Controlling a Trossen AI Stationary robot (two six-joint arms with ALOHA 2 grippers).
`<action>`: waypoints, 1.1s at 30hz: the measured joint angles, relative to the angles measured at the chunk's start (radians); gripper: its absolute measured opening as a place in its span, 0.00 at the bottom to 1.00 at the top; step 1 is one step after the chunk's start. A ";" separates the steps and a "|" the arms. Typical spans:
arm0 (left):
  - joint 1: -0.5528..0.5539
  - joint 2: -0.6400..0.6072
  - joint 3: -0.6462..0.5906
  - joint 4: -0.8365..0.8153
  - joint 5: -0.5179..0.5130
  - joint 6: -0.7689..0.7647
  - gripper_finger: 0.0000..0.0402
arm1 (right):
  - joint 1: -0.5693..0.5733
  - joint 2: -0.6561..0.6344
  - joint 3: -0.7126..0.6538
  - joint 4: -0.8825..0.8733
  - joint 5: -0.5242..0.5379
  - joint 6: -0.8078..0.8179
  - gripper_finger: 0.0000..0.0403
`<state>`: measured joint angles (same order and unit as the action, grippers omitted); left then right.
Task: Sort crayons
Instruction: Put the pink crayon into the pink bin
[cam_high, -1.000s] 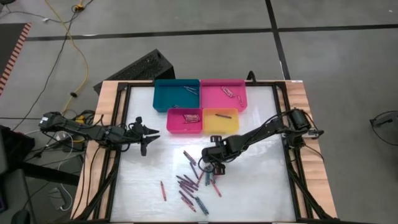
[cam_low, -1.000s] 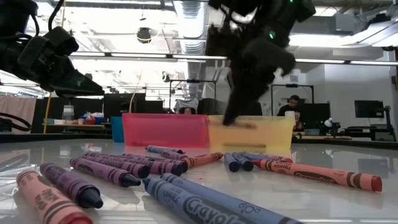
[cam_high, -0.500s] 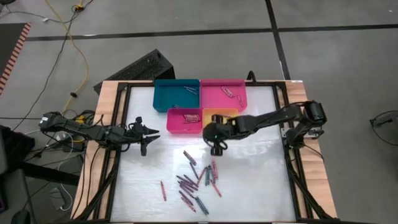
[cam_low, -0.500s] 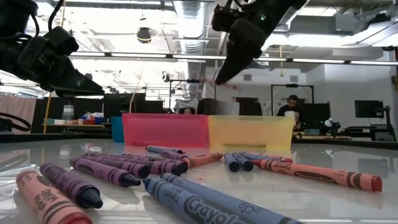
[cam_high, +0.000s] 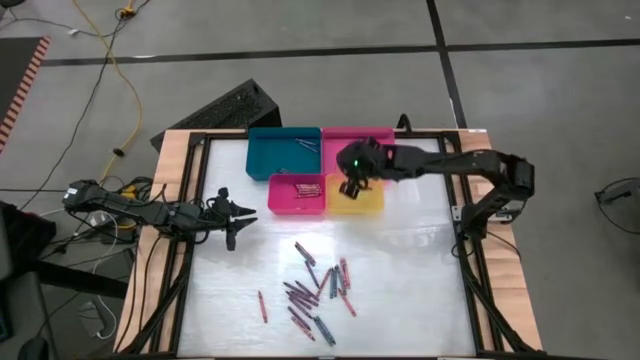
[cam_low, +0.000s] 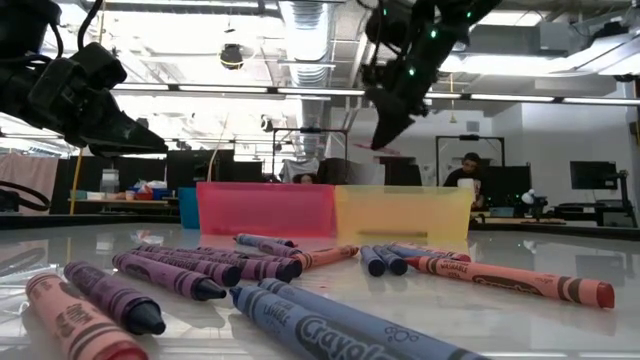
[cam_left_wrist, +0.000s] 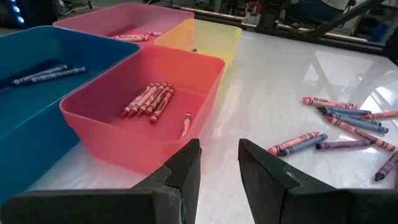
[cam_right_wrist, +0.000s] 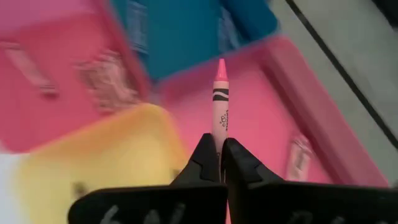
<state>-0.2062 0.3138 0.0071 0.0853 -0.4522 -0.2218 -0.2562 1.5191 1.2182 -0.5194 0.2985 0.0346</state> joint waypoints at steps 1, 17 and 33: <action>0.000 0.000 0.000 0.000 0.000 0.000 0.24 | -0.026 0.005 0.001 0.003 0.000 0.006 0.01; 0.000 0.000 0.000 -0.001 0.001 -0.010 0.24 | -0.366 0.157 0.001 -0.059 -0.113 0.021 0.01; 0.000 0.000 0.000 0.000 0.000 -0.011 0.24 | -0.498 0.319 0.001 -0.081 -0.152 0.045 0.01</action>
<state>-0.2062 0.3141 0.0067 0.0849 -0.4523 -0.2325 -0.7544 1.8380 1.2190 -0.6003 0.1469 0.0792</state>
